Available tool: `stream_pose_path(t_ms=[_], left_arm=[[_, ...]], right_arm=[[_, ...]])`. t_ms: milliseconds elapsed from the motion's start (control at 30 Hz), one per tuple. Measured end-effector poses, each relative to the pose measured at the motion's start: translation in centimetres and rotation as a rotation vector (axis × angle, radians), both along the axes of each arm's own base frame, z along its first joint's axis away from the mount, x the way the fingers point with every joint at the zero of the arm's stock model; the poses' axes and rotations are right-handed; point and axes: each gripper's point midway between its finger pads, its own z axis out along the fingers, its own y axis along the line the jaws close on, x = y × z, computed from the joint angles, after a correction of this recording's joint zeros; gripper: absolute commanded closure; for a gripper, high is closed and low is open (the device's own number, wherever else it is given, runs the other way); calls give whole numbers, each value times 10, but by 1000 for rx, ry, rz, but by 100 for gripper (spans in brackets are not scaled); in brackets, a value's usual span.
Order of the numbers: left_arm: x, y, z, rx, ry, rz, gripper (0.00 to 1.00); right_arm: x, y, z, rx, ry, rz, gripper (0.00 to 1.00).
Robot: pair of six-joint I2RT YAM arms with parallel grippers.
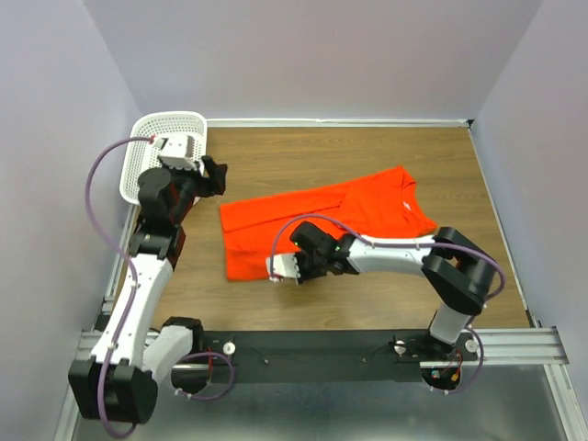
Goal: Fold and stack the t-shirts
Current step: Fold the tshirt
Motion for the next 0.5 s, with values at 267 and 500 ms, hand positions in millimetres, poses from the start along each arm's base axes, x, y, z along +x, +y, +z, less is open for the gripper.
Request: stream_pose_path(t_ms=[267, 500], left_arm=[[40, -115, -31, 6, 158, -374, 23], [90, -207, -66, 43, 284, -572, 30]], right_arm=[[-96, -20, -2, -46, 103, 216, 38], [-66, -43, 59, 109, 70, 32, 0]])
